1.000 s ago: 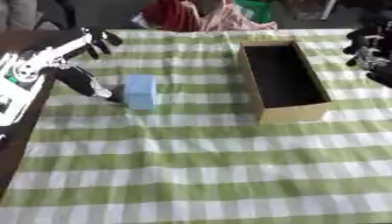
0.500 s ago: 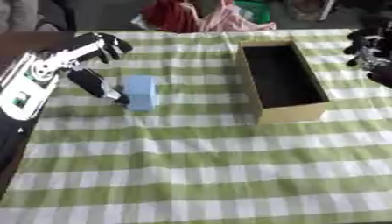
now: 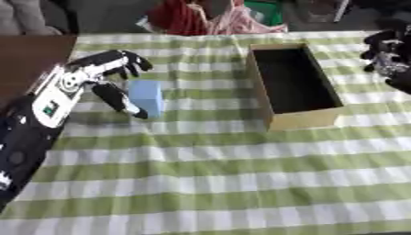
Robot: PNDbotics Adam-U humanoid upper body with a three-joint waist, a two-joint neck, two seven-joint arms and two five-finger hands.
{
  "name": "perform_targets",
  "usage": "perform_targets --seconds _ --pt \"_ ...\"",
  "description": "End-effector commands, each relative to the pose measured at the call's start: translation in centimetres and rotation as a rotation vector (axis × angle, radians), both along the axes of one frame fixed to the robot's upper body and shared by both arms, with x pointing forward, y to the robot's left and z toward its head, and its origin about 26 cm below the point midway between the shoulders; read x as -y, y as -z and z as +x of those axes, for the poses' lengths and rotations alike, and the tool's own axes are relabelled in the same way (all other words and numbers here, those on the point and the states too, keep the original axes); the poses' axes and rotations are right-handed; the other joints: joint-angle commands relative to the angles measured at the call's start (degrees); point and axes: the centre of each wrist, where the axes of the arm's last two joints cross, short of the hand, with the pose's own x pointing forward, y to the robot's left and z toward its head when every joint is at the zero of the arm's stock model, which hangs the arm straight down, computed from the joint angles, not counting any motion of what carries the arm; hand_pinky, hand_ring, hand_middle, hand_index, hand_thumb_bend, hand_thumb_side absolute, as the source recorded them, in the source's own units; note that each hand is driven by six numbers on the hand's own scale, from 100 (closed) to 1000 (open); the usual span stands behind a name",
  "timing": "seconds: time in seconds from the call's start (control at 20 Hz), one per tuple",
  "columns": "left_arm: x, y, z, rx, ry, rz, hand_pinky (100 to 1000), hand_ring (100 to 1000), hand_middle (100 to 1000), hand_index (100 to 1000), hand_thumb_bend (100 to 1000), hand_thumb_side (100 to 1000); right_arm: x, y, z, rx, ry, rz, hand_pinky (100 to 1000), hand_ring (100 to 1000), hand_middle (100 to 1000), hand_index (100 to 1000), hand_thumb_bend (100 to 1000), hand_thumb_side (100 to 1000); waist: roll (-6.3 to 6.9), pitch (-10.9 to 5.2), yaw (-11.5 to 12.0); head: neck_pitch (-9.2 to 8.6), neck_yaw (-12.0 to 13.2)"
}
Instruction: Pick up objects on the table and place them in the box.
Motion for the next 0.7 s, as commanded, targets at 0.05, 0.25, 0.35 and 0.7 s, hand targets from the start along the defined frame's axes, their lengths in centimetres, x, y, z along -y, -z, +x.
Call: perform_targets --seconds 0.05,0.25,0.35,0.7 --pt "0.3 -0.5 0.4 0.040 -0.009 -0.003 692 746 779 872 754 239 0.2 -0.9 0.0 0.027 -0.002 -0.010 555 650 676 882 100 299 -0.15 -0.84 -0.17 -0.38 0.33" --pt "1.0 0.2 0.5 0.073 -0.025 0.001 694 746 778 868 740 230 0.1 -0.9 0.0 0.027 -0.003 -0.008 555 650 675 882 100 299 -0.21 -0.77 -0.30 -0.54 0.43" --pt "1.2 0.5 0.5 0.080 -0.026 0.003 692 743 775 868 768 238 0.1 -0.9 0.0 0.026 -0.002 -0.008 555 650 674 882 100 302 -0.26 -0.77 -0.34 -0.52 0.50" --pt "1.5 0.7 0.6 0.076 -0.020 0.024 672 684 709 840 486 100 0.1 -0.9 0.0 0.026 -0.004 -0.006 555 651 674 882 100 298 -0.39 -0.77 -0.37 -0.52 0.61"
